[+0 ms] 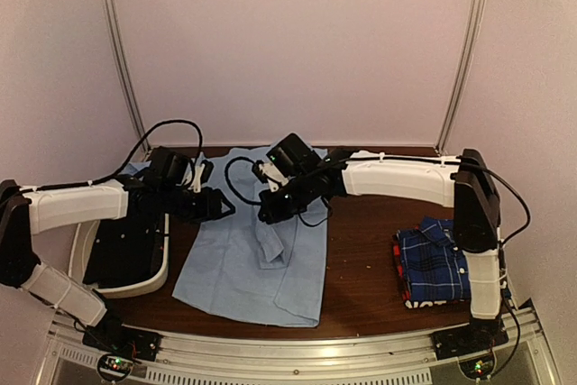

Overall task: Fold and stack the long sleeve shirts
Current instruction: Pick up the sleeve from the 1/3-folded shirt, then place the sleeve of the 1/3-folded shirt, then adjust the sleeve of the 1/3-folded shirt.

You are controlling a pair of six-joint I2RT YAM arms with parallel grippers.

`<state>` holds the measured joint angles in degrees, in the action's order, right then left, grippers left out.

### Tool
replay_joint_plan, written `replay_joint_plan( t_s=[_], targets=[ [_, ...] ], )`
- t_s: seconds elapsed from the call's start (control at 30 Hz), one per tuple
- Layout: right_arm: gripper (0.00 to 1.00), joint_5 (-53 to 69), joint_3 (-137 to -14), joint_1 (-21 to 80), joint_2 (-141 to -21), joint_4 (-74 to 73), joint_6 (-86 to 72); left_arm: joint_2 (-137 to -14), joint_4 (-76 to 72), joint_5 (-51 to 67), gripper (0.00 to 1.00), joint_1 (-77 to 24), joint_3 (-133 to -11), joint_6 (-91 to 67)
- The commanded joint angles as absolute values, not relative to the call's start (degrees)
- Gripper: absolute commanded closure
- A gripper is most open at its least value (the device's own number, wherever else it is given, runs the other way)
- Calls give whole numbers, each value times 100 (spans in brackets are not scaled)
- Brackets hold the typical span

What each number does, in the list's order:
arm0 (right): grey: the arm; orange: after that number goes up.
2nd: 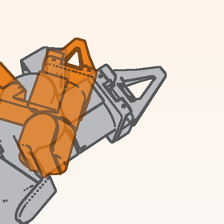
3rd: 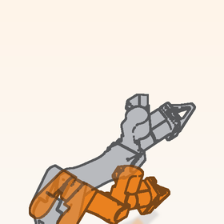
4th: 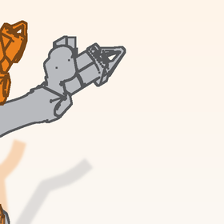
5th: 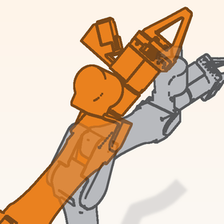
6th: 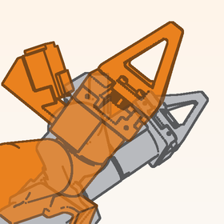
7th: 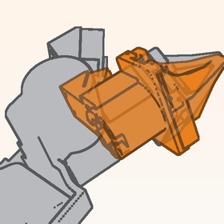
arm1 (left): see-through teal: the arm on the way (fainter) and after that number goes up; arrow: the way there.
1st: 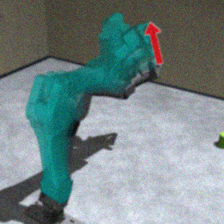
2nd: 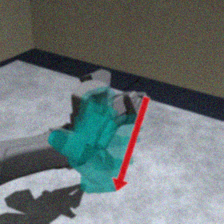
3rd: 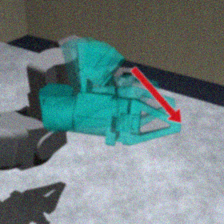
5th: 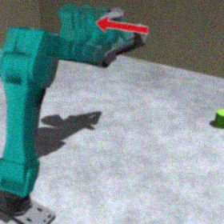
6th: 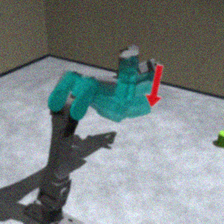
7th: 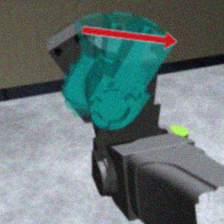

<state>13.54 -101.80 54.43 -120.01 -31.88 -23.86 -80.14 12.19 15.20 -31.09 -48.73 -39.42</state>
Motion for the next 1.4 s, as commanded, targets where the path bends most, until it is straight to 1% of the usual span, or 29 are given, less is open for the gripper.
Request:
replay_joint_plan(
  t_s=[0.0,0.13,0.23,0.27,0.37,0.47,0.57,0.67,0.87,1.0,1.07,1.2,1.37],
  targets=[
    [100,2808,-9936,5163,-11725,-2488,-3139,-7810,1228,1715,42,-3067,-4875,-3742],
    [100,2946,-8943,4773,-11361,-1757,-3598,-7859,1266,1879,42,-3067,-4938,-3611],
    [100,2938,-7912,4576,-11059,-1196,-3858,-7948,1297,2056,42,-3067,-4972,-3499],
    [96,2940,-7586,4530,-10979,-1061,-3923,-7984,1301,2128,42,-3067,-4990,-3465],
    [78,2741,-6868,4515,-10799,-934,-3939,-8129,1301,2302,42,-3067,-5013,-3400],
    [71,2154,-6569,4516,-10505,-1115,-3773,-8234,1304,2353,42,-3072,-5014,-3360],
    [63,1174,-6643,4578,-10268,-1669,-3439,-8316,1296,2360,42,-3075,-5007,-3361],
    [60,648,-6661,4684,-10064,-1878,-3305,-8394,1251,2399,43,-3076,-4994,-3387],
    [52,444,-6988,5037,-10014,-1942,-3196,-8512,1146,2499,43,-3114,-4987,-3447],
    [40,467,-7671,5473,-10362,-2161,-3051,-8646,1081,2505,43,-3138,-5030,-3520],
    [36,515,-7891,5627,-10575,-2247,-3047,-8717,1078,2503,43,-3138,-5059,-3554],
    [34,598,-8050,5779,-10912,-2415,-3114,-8781,1075,2487,44,-3138,-5088,-3594],
    [37,551,-7972,5784,-11072,-2543,-3203,-8787,1073,2492,44,-3138,-5075,-3595]
  ],
)
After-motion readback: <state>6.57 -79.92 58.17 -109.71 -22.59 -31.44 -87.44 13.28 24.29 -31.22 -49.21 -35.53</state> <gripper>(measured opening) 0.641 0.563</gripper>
